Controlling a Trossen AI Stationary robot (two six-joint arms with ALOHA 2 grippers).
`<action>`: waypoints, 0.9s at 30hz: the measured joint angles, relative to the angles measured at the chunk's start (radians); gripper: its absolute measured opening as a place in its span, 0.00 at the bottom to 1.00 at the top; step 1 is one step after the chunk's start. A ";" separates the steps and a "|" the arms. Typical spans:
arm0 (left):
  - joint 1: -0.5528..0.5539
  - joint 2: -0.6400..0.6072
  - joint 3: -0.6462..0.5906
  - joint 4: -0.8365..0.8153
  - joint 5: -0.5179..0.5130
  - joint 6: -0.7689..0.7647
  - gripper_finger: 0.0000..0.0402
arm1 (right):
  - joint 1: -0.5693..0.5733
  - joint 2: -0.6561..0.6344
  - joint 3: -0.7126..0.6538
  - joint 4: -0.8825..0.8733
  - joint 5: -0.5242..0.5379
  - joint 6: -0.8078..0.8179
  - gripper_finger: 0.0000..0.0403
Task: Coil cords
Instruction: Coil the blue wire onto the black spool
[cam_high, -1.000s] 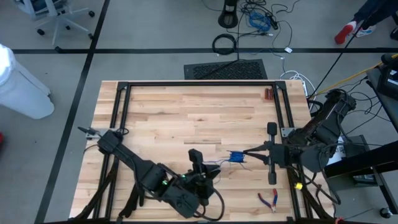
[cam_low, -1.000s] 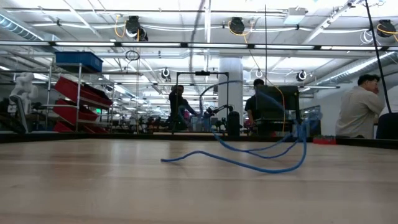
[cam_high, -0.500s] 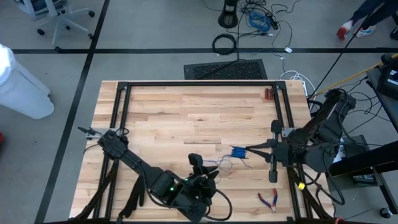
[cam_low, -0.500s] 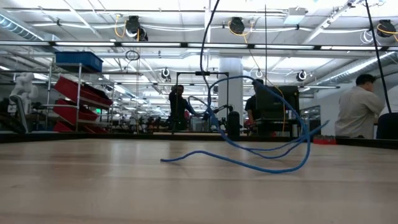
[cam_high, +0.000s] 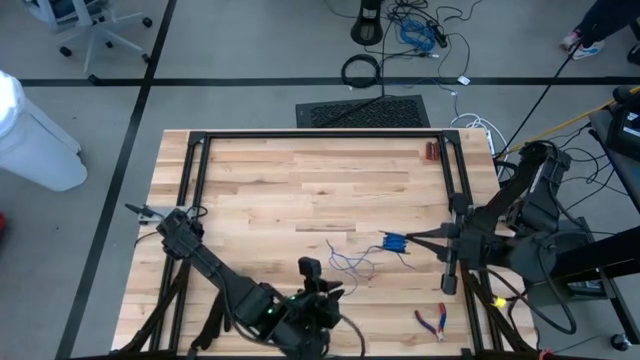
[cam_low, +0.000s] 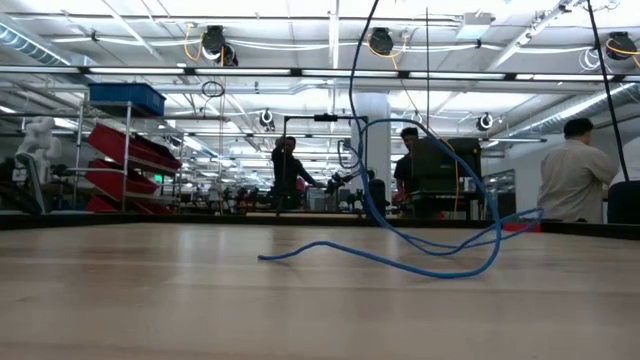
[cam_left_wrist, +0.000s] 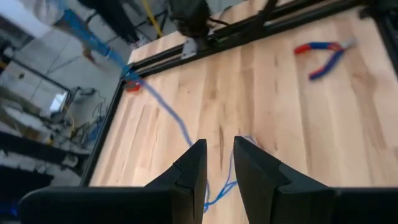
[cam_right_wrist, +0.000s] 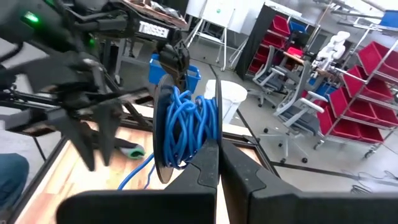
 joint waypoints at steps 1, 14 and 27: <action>0.009 0.000 0.000 0.000 0.002 -0.019 0.22 | 0.005 0.000 0.000 0.003 0.000 -0.001 0.00; 0.071 0.056 0.001 0.003 0.051 -0.055 0.45 | 0.009 0.000 0.000 0.026 0.029 -0.036 0.00; 0.096 0.048 0.001 -0.001 0.035 -0.136 0.43 | 0.009 0.000 0.000 0.035 0.029 -0.051 0.00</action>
